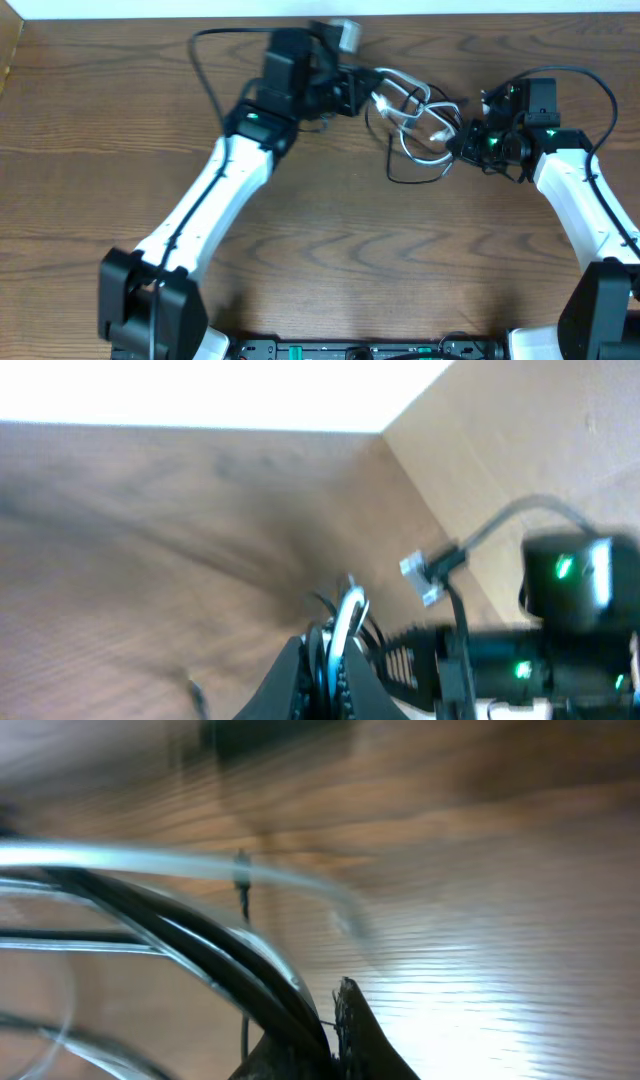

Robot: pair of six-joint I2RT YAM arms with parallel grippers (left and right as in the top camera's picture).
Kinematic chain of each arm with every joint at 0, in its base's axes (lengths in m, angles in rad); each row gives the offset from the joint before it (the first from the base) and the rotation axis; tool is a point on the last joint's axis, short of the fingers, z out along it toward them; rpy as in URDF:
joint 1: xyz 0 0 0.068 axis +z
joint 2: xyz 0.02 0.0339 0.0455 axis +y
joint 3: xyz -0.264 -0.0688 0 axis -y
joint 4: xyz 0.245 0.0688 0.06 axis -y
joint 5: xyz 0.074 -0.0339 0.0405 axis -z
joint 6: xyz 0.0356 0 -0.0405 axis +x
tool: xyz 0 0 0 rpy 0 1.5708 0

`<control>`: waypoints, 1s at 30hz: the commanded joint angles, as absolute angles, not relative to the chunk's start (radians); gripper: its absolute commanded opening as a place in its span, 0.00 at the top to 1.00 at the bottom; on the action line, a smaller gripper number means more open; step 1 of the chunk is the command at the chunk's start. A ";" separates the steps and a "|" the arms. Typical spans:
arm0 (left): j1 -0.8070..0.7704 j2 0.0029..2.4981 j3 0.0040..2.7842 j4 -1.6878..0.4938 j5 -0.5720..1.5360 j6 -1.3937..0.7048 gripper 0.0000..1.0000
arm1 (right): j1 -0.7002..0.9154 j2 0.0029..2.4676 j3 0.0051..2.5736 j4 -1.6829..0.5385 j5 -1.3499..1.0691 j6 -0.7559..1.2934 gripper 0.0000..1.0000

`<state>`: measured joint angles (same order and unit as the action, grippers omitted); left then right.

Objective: Untangle cables

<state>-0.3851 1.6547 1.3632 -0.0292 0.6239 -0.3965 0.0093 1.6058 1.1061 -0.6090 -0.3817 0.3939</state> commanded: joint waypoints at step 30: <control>-0.336 1.580 1.382 0.015 0.743 -0.404 0.84 | 0.121 1.623 1.080 -0.546 -0.366 0.409 0.43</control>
